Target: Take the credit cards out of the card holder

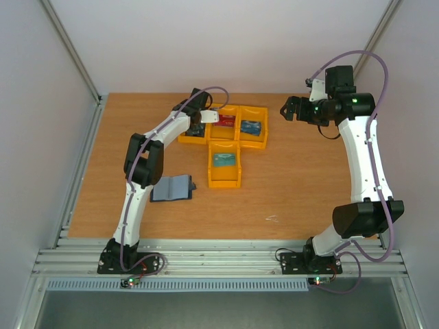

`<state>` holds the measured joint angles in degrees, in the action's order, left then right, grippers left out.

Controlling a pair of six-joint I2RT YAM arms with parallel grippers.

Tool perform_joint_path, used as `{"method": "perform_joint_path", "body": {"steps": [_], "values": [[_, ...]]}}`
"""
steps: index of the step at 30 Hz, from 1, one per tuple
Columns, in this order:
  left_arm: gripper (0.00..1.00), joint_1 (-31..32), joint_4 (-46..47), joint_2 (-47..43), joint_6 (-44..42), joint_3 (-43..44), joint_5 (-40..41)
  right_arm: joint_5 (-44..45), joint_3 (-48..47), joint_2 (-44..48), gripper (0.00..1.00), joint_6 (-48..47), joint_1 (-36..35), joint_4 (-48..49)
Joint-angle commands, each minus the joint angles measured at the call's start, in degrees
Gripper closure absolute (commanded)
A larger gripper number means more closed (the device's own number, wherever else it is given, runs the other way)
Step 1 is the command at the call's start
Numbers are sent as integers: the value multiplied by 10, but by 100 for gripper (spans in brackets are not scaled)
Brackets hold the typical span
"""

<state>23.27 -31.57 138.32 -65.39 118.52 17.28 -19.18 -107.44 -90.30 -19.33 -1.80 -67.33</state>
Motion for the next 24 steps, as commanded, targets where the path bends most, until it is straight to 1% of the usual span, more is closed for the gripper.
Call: {"method": "perform_joint_path", "body": {"steps": [1,3,8,11,16,24], "values": [[3,-1,-7,-16,32,22,-11,-9,-9,7,1,-4,5,-6],[1,-1,-20,-25,57,22,-23,-12,-8,7,2,-4,5,-7],[1,-1,-46,-70,116,-5,-58,-15,-6,12,2,-2,5,-10],[1,-1,-68,-99,151,-6,-78,-17,-6,14,2,0,5,-9],[1,-1,-111,-147,192,-2,-98,-47,-4,18,1,8,5,-3],[1,-10,-244,-252,271,11,-147,-110,39,47,3,42,4,31]]}}
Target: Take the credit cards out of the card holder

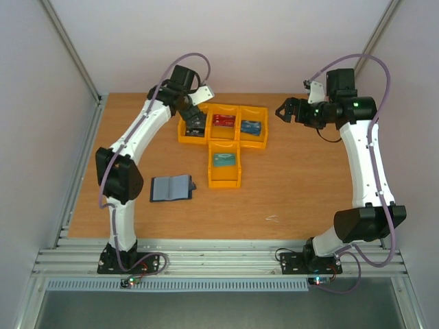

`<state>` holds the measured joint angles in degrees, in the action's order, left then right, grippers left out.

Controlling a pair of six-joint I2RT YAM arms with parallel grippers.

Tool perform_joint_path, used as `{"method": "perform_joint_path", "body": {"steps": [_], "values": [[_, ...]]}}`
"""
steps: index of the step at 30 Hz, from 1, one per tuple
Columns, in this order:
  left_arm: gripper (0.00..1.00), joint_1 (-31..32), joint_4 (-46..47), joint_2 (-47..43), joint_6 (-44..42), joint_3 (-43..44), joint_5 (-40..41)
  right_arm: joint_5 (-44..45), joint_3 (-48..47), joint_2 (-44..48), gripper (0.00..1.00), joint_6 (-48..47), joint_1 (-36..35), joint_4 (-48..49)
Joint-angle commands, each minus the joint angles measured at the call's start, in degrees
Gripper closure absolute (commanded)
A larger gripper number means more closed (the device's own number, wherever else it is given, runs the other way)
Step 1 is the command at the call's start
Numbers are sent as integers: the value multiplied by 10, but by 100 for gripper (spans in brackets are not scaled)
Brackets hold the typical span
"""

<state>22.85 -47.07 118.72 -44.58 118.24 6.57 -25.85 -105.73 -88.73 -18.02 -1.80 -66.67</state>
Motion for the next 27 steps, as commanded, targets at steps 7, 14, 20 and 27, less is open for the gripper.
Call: {"method": "perform_joint_path", "body": {"steps": [7,14,20,27], "values": [[1,-38,-167,-188,95,-98,-64,-3,79,70,6,61,-78,72],[1,-96,-203,-298,149,-233,-153,58,79,35,8,77,-241,73],[1,-177,-199,-361,236,-338,-228,101,67,-1,8,110,-348,94],[1,-265,-158,-391,335,-455,-327,148,11,-90,11,124,-454,86]]}}
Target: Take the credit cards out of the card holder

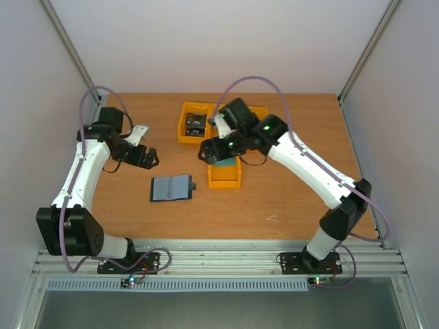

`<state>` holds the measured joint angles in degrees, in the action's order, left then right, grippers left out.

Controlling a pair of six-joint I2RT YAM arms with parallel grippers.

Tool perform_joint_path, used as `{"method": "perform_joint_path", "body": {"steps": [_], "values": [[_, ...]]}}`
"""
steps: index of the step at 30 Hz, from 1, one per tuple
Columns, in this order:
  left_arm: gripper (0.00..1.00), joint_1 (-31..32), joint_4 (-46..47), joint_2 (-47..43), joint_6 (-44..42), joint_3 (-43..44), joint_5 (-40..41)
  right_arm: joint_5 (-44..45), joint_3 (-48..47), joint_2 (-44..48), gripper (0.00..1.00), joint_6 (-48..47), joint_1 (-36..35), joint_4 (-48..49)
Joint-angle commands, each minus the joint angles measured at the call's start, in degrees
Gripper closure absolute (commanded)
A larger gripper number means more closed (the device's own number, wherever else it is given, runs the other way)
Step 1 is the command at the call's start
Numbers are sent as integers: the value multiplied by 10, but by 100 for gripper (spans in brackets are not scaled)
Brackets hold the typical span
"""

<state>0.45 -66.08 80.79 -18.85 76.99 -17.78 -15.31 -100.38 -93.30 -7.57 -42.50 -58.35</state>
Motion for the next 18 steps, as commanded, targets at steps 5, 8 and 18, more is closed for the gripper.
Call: {"method": "perform_joint_path", "body": {"steps": [5,8,18], "values": [[5,-92,122,-37,198,-151,-119,18,-102,-142,13,45,-80,-3],[7,-96,177,-70,254,-216,-130,10,-142,-201,15,47,-91,-16],[10,-112,278,-80,388,-335,-95,-17,-241,-363,16,27,-96,-82]]}}
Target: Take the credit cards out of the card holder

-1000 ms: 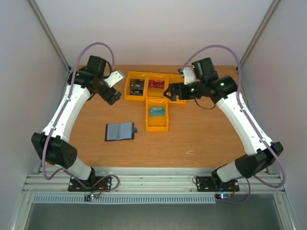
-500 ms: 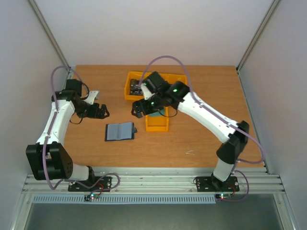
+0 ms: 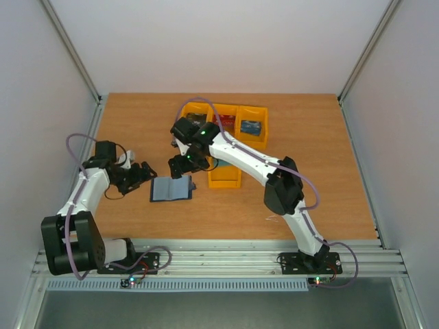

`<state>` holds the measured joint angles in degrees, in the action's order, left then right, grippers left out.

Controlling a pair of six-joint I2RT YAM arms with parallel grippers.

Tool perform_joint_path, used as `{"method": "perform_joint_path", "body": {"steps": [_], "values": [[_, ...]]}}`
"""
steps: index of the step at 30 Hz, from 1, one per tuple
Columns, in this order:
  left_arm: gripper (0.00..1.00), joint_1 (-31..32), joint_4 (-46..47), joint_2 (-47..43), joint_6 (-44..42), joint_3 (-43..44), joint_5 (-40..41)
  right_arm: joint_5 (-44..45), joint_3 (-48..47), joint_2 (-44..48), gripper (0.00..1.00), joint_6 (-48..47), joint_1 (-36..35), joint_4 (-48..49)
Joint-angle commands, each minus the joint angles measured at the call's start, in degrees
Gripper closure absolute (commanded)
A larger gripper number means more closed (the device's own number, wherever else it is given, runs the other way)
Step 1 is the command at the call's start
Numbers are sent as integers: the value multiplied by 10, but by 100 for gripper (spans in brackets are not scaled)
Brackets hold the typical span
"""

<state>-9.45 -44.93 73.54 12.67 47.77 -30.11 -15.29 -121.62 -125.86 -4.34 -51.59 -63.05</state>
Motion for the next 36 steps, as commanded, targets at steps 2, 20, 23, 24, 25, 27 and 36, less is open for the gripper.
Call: {"method": "perform_joint_path", "body": {"steps": [2,20,23,24,25,27,36], "values": [[10,-15,97,-2,89,-68,15,-25,-30,-56,16,-6,-6,-35],[11,-15,200,149,121,-88,-40,-79,-63,-157,20,-21,-6,-35],[14,-14,209,161,119,-87,-61,-87,-69,-166,20,-24,-6,-34],[15,-14,216,161,118,-90,-72,-90,-69,-169,20,-24,-6,-33],[16,-14,225,160,118,-92,-81,-92,-69,-170,20,-24,-5,-32],[17,-14,235,153,119,-96,-94,-95,-69,-176,20,-22,-4,-32],[28,8,284,125,120,-97,-188,-115,-66,-188,21,-16,3,-23]]}}
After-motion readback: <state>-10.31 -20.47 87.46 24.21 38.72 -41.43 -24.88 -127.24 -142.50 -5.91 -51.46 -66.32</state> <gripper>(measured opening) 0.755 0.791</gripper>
